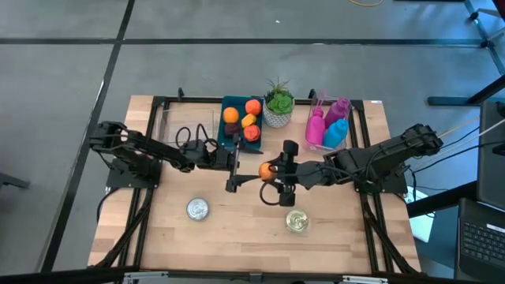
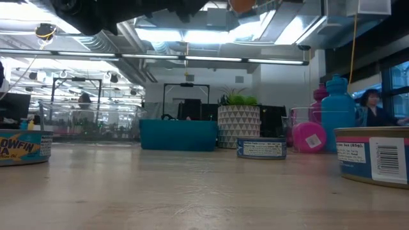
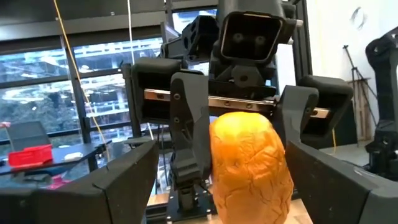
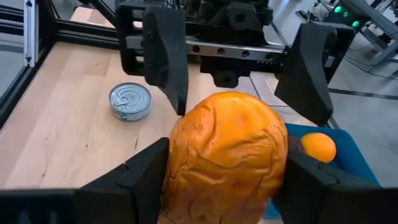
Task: Pick & Place Food Item
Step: Put the mango into the blue bin
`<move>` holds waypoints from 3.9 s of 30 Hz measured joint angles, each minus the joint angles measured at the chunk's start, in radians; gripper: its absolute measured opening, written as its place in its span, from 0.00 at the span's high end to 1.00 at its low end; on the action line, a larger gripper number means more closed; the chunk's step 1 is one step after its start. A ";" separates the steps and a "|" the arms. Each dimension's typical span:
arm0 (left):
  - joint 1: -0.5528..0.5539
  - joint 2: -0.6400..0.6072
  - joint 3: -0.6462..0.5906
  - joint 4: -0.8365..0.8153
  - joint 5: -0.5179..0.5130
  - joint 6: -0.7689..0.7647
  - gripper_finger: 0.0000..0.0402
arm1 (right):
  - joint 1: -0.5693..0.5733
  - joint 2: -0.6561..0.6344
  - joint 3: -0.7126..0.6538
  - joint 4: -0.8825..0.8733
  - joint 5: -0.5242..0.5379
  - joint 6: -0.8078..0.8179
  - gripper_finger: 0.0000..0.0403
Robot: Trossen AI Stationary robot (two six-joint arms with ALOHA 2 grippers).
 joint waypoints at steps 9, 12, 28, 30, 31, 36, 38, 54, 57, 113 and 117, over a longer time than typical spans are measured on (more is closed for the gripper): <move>-0.007 -0.002 0.063 -0.051 0.040 0.021 0.16 | -0.025 0.020 0.000 0.019 -0.027 -0.014 0.40; -0.008 0.000 0.091 -0.149 0.036 0.040 0.16 | -0.026 0.024 0.000 0.021 -0.034 -0.019 0.40; -0.007 -0.001 0.097 -0.190 0.031 0.041 0.20 | -0.025 0.025 0.000 0.028 -0.052 -0.023 0.40; -0.007 -0.001 0.097 -0.190 0.032 0.044 0.23 | -0.025 0.025 0.000 0.028 -0.051 -0.024 0.40; -0.007 -0.001 0.097 -0.190 0.032 0.043 0.24 | -0.025 0.025 0.000 0.028 -0.051 -0.024 0.40; -0.008 -0.001 0.097 -0.190 0.040 0.046 0.32 | -0.025 0.025 0.000 0.028 -0.048 -0.024 0.40; -0.010 -0.001 0.097 -0.190 0.039 0.048 0.34 | -0.027 0.025 0.000 0.027 -0.048 -0.024 0.40; -0.014 -0.001 0.096 -0.190 0.029 0.058 0.38 | -0.027 0.025 0.000 0.024 -0.048 -0.001 0.37; -0.014 -0.001 0.096 -0.193 0.015 0.073 0.38 | -0.027 0.025 0.000 0.012 -0.049 0.029 0.30; -0.030 -0.233 0.344 -2.315 -0.381 -0.219 0.61 | -0.077 0.026 -0.266 -0.131 -0.052 0.348 0.15; -0.003 -0.223 0.321 -2.324 -0.244 -0.283 0.60 | -0.077 0.026 -0.266 -0.131 -0.052 0.355 0.15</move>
